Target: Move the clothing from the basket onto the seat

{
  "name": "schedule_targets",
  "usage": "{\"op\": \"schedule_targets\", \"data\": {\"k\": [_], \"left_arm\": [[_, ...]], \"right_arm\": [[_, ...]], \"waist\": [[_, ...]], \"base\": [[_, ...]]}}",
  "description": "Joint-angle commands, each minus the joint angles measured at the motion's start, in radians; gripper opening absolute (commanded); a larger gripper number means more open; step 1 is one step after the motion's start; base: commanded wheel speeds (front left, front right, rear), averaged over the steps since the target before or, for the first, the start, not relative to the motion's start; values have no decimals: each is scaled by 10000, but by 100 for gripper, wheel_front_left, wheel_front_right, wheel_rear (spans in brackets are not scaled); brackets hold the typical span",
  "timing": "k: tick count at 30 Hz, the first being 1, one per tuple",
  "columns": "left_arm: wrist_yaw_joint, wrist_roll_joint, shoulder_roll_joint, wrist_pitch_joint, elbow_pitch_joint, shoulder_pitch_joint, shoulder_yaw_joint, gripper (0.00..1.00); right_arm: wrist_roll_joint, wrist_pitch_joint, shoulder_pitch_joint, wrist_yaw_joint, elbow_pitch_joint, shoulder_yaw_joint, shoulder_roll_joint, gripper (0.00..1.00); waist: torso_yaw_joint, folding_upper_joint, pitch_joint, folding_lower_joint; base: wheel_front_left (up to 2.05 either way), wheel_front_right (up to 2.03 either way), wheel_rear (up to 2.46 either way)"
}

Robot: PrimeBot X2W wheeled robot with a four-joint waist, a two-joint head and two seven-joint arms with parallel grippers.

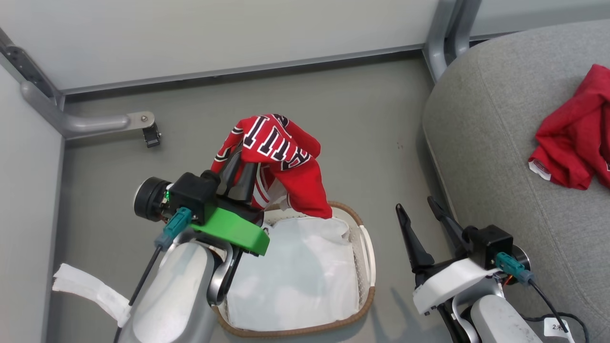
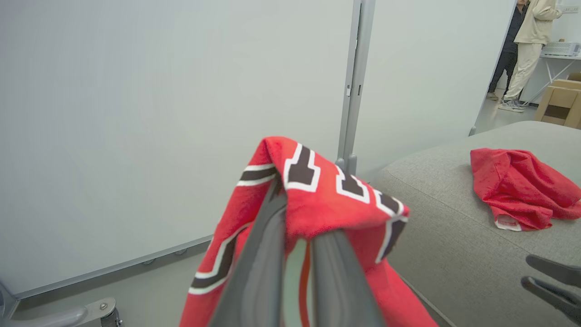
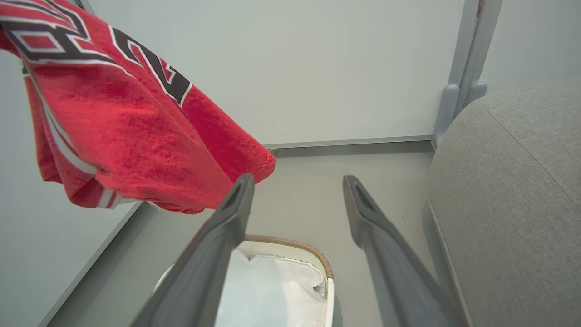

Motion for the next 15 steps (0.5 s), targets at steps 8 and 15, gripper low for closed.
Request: {"op": "schedule_targets", "data": {"k": [8, 15], "left_arm": [[-40, -35, -52, -9, -861, 181, -96, 0], [-40, -110, -127, -11, -1359, 302, -66, 0]], "right_arm": [[-24, -18, 391, -11, 84, 18, -47, 100], [-98, -18, 318, -11, -42, 123, -45, 100]], "waist": [[115, 0, -595, 0], [136, 0, -643, 0]], "base": [[0, 0, 0], [0, 0, 0]]}}
